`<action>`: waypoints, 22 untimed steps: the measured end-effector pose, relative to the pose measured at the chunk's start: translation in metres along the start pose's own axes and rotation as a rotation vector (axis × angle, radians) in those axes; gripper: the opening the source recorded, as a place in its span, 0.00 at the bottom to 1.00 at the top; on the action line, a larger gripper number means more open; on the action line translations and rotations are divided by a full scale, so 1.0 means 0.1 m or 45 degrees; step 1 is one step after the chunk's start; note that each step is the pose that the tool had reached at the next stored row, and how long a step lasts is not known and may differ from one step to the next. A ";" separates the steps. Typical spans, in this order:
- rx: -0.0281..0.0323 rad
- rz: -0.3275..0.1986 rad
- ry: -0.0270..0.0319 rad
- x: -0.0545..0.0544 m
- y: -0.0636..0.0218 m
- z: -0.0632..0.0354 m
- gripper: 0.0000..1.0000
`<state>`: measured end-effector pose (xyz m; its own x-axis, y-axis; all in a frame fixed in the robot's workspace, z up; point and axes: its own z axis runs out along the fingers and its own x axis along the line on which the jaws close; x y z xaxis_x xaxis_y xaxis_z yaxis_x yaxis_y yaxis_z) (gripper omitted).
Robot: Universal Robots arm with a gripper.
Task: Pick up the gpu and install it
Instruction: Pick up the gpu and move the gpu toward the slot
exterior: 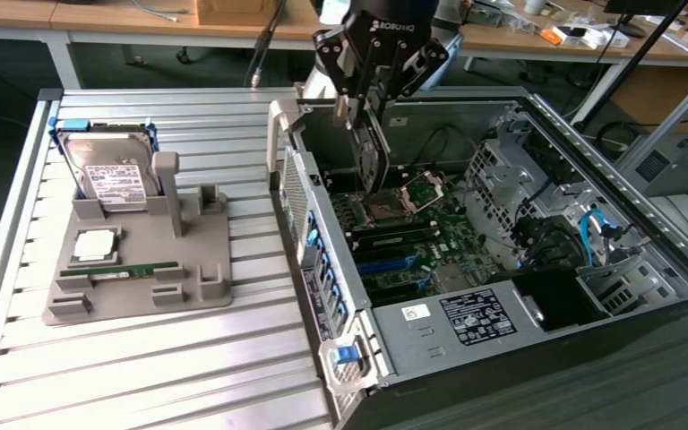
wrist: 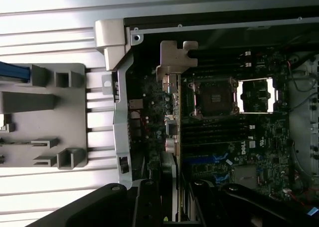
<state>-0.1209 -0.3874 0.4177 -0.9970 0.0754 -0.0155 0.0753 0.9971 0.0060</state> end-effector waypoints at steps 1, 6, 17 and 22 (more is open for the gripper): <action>0.0003 0.000 0.0000 -0.02 0.001 0.002 0.27; 0.0012 0.000 0.0002 -0.10 0.007 0.014 0.27; 0.0021 0.000 0.0002 -0.26 0.019 0.043 0.27; 0.0036 0.000 0.0001 -0.31 0.022 0.058 0.27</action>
<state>-0.0901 -0.3875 0.4124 -0.9970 0.0754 -0.0154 0.0754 0.9971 0.0032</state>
